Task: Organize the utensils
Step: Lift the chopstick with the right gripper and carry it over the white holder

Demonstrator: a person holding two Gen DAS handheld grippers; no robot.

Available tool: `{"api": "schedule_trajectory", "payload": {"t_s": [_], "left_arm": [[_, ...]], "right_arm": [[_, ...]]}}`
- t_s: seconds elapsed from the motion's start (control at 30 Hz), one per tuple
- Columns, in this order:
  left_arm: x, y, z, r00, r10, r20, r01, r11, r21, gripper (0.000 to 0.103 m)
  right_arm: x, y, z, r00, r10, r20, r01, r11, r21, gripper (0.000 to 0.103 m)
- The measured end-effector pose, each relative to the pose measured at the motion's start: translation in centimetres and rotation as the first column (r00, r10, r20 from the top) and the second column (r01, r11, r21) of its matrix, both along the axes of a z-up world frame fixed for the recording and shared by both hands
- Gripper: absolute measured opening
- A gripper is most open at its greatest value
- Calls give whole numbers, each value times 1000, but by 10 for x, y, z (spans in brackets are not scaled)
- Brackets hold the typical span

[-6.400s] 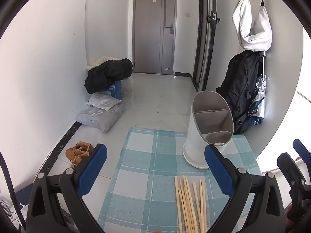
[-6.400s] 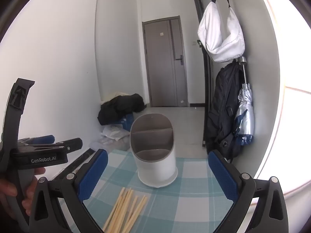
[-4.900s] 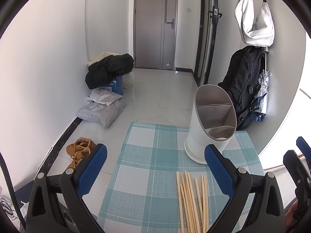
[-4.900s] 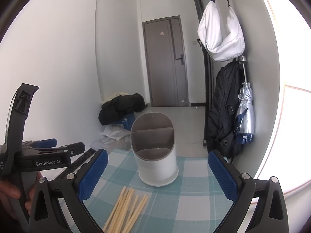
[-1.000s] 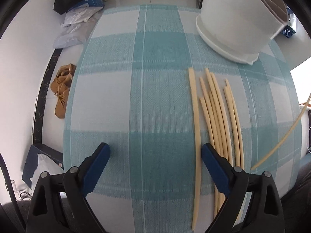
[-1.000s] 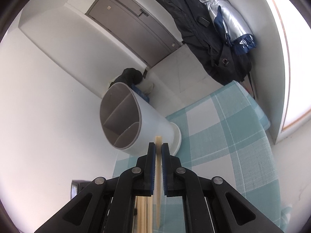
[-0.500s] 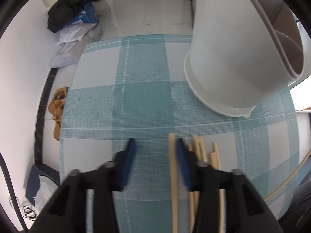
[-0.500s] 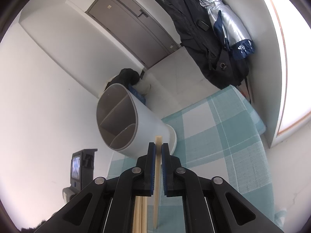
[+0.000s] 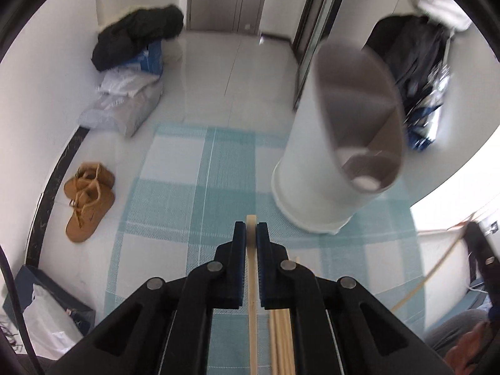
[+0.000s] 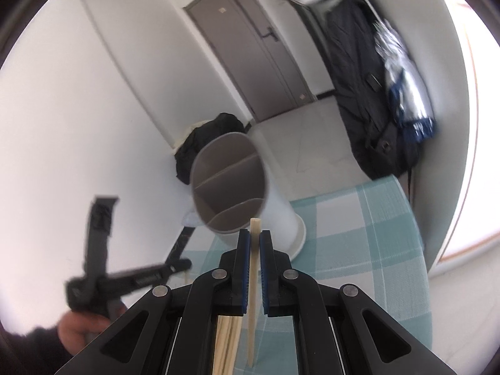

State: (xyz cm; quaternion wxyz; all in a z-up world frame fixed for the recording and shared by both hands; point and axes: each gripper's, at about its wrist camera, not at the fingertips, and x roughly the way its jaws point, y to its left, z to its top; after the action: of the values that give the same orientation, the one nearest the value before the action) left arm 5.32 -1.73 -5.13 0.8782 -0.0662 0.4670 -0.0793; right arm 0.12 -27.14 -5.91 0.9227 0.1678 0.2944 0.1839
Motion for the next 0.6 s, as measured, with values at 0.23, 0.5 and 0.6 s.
{"api": "schedule_trajectory", "payload": {"t_s": [0.23,0.5,0.6], "left_arm": [[-23,-3,39,983,-41,178,47,999,-28,3],[-29,-7,54,973,-132,189,130,991,26,2],[-31,-8,61,973,-149,174,146,989,29,2]], "right_arm": [[-25,38,15,992,63,107,-48,989,-137,5],[-32,52,25,986,67,152,-36,979,-201,5],[-32,54,31,984,69,162,-34,977,-211,5]]}}
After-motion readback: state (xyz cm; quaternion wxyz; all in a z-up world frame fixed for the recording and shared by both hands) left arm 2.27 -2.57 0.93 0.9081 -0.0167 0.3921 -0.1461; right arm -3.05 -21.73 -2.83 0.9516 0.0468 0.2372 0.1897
